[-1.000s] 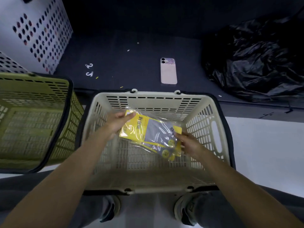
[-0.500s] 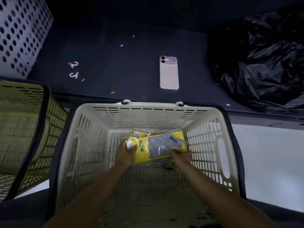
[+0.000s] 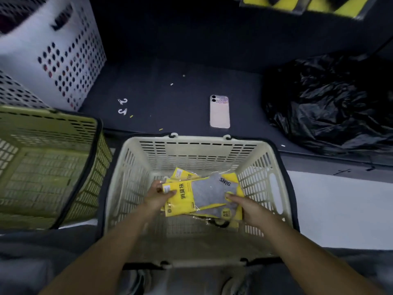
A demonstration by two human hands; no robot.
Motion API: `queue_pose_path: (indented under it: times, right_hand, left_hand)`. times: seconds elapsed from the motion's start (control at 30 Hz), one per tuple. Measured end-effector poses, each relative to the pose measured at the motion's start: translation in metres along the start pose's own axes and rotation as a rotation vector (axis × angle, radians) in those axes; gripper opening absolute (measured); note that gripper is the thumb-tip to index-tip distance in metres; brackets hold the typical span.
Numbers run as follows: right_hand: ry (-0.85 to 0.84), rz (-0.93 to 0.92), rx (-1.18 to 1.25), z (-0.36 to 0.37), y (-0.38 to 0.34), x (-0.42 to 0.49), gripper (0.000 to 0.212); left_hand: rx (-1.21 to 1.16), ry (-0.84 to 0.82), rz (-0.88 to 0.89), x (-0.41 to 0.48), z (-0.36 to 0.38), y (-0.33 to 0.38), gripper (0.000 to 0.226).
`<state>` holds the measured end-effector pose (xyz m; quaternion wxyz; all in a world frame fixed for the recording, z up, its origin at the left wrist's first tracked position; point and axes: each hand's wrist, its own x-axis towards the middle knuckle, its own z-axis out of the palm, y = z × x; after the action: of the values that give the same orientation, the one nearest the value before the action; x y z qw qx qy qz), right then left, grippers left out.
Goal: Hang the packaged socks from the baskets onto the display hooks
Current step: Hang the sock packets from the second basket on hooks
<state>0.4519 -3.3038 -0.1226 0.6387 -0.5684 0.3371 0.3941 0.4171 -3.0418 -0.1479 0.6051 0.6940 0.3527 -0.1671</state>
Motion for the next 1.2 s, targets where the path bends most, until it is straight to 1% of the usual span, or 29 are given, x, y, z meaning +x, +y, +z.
queue_pose_path:
  times: [0.07,0.13,0.17,0.23,0.27,0.3,0.33,0.37,0.4,0.43,0.47,0.53,0.57,0.6,0.63,0.67,0.7,0.73,0.77,0.83,0.9,1.0,1.03,1.07,1.13,1.2]
  right_hand:
    - [-0.07,-0.06,0.005,0.002,-0.005,-0.028,0.042]
    - [-0.081,-0.126,0.024,0.004,-0.014,-0.057,0.049]
    - [-0.08,-0.17,0.039,0.005,-0.02,-0.071,0.052]
    - [-0.096,-0.279,0.111,0.007,-0.036,-0.102,0.051]
    - [-0.115,-0.34,0.163,0.008,-0.046,-0.117,0.049]
    - [-0.145,-0.402,0.208,0.011,-0.057,-0.132,0.048]
    - [-0.18,-0.46,0.237,0.015,-0.067,-0.146,0.047]
    - [-0.217,-0.513,0.254,0.022,-0.077,-0.16,0.046]
    - [-0.25,-0.56,0.263,0.031,-0.085,-0.174,0.046]
    - [-0.277,-0.606,0.26,0.04,-0.092,-0.186,0.046]
    - [-0.287,-0.642,0.243,0.048,-0.098,-0.196,0.047]
    - [-0.248,-0.706,0.167,0.06,-0.11,-0.216,0.057]
    - [-0.18,-0.765,0.122,0.061,-0.118,-0.226,0.065]
    - [-0.066,-0.849,0.067,0.06,-0.128,-0.236,0.073]
    - [0.074,-0.959,-0.015,0.058,-0.143,-0.247,0.08]
    - [0.178,-1.081,-0.118,0.057,-0.158,-0.259,0.085]
    - [0.219,-1.19,-0.223,0.058,-0.173,-0.273,0.09]
    - [0.207,-1.261,-0.316,0.062,-0.187,-0.285,0.093]
    - [0.166,-1.289,-0.382,0.068,-0.198,-0.295,0.094]
    - [0.08,-1.287,-0.441,0.083,-0.213,-0.308,0.09]
    - [0.035,-1.291,-0.398,0.094,-0.218,-0.31,0.078]
    - [-0.036,-1.274,-0.232,0.102,-0.22,-0.311,0.036]
    - [-0.054,-1.274,-0.201,0.102,-0.221,-0.313,0.026]
    - [-0.07,-1.277,-0.176,0.101,-0.223,-0.315,0.024]
    - [-0.075,-1.26,-0.111,0.097,-0.228,-0.319,0.033]
    - [-0.063,-1.216,-0.044,0.093,-0.232,-0.318,0.033]
  left_hand:
    - [-0.097,0.034,0.021,-0.017,-0.009,0.016,0.043]
    - [-0.195,0.085,0.081,-0.037,-0.018,0.037,0.048]
    - [-0.269,0.112,0.138,-0.046,-0.024,0.048,0.049]
    - [-0.457,0.115,0.324,-0.07,-0.035,0.077,0.04]
    - [-0.57,0.088,0.407,-0.083,-0.039,0.093,0.037]
    - [-0.689,0.02,0.463,-0.095,-0.04,0.11,0.036]
    - [-0.766,-0.089,0.495,-0.106,-0.037,0.126,0.036]
    - [-0.783,-0.198,0.508,-0.12,-0.03,0.142,0.039]
    - [-0.748,-0.265,0.507,-0.134,-0.02,0.159,0.044]
    - [-0.705,-0.286,0.511,-0.149,-0.009,0.175,0.049]
    - [-0.688,-0.266,0.536,-0.162,0.001,0.19,0.049]
    - [-0.752,-0.148,0.594,-0.18,0.01,0.217,0.039]
    - [-0.763,-0.086,0.624,-0.186,0.008,0.229,0.035]
    - [-0.737,-0.054,0.663,-0.191,0.004,0.24,0.031]
    - [-0.685,-0.047,0.706,-0.194,-0.002,0.25,0.028]
    - [-0.617,-0.048,0.742,-0.197,-0.007,0.259,0.026]
    - [-0.549,-0.049,0.773,-0.2,-0.009,0.267,0.027]
    - [-0.486,-0.049,0.804,-0.205,-0.01,0.275,0.03]
    - [-0.434,-0.049,0.83,-0.21,-0.009,0.283,0.033]
    - [-0.362,-0.057,0.885,-0.22,-0.006,0.298,0.038]
    - [-0.36,-0.046,0.942,-0.229,-0.006,0.312,0.04]
    - [-0.398,-0.018,0.99,-0.232,-0.012,0.33,0.042]
    - [-0.393,-0.015,0.99,-0.232,-0.014,0.335,0.042]
    - [-0.378,-0.018,0.984,-0.232,-0.015,0.339,0.042]
    - [-0.333,-0.046,0.986,-0.232,-0.013,0.346,0.043]
    - [-0.296,-0.089,0.977,-0.233,-0.011,0.35,0.044]
